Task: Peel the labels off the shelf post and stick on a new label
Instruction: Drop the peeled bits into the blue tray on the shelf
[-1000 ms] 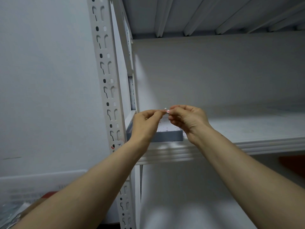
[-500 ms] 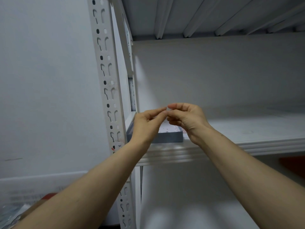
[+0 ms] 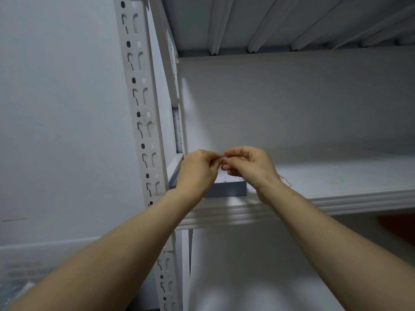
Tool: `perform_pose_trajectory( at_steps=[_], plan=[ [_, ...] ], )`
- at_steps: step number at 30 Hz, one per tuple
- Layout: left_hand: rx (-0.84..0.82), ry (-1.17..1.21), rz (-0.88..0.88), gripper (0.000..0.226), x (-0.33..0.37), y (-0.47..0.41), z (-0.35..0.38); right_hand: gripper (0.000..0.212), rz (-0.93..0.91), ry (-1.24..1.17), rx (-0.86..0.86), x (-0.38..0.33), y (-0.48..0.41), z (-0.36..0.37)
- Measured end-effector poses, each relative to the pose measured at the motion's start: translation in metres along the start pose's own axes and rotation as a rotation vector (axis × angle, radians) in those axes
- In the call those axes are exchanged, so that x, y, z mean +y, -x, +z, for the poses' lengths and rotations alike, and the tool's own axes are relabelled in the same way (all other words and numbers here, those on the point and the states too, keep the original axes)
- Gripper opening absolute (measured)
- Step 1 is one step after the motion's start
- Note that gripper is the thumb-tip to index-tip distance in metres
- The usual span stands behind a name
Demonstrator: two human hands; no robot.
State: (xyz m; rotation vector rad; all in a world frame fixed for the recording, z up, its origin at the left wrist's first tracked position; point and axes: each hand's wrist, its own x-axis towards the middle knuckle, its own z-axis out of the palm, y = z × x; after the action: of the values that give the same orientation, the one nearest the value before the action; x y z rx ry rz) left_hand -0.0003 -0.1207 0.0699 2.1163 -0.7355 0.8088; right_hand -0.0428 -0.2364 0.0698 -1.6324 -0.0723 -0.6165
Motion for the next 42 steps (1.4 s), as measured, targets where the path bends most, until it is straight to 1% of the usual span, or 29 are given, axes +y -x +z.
perform_pose_trajectory(
  at_steps=[3,5,7,10,13,17,20,25,28,32,36,37,42],
  plan=[
    [0.008,-0.052,-0.091,0.021,0.003,-0.010,0.005,0.021,-0.082,0.181,0.072,0.003,-0.006,0.003],
    [0.004,-0.045,-0.163,0.019,0.003,-0.016,0.007,0.022,-0.075,0.184,0.134,0.005,-0.011,0.001],
    [-0.026,-0.001,-0.228,0.015,-0.001,-0.021,0.009,0.023,-0.016,0.122,0.162,0.007,-0.015,-0.002],
    [-0.053,0.093,-0.314,0.014,-0.004,-0.024,0.012,0.024,0.076,0.049,0.144,0.011,-0.020,-0.003],
    [-0.078,0.106,-0.359,0.020,-0.002,-0.026,0.018,0.022,0.126,0.063,0.110,0.015,-0.025,0.001],
    [-0.108,0.153,-0.392,0.025,-0.006,-0.028,0.026,0.026,0.123,0.124,0.088,0.020,-0.033,0.002],
    [-0.138,0.218,-0.407,0.023,-0.011,-0.031,0.030,0.029,0.102,0.157,0.078,0.023,-0.038,0.001],
    [-0.268,0.372,-0.466,0.021,-0.017,-0.035,0.035,0.037,0.156,0.106,0.063,0.025,-0.044,-0.002],
    [-0.273,0.469,-0.502,0.017,-0.021,-0.036,0.036,0.035,0.170,0.095,0.052,0.025,-0.047,-0.004],
    [-0.211,0.436,-0.545,0.016,-0.027,-0.039,0.036,0.033,0.162,0.089,0.061,0.029,-0.052,-0.005],
    [-0.187,0.292,-0.564,0.035,-0.029,-0.042,0.040,0.032,0.158,0.065,0.073,0.032,-0.057,-0.008],
    [-0.182,0.262,-0.557,0.036,-0.029,-0.043,0.041,0.032,0.157,0.062,0.071,0.033,-0.058,-0.009],
    [-0.228,0.244,-0.519,0.037,-0.027,-0.047,0.043,0.034,0.155,0.063,0.057,0.037,-0.062,-0.008]
  ],
)
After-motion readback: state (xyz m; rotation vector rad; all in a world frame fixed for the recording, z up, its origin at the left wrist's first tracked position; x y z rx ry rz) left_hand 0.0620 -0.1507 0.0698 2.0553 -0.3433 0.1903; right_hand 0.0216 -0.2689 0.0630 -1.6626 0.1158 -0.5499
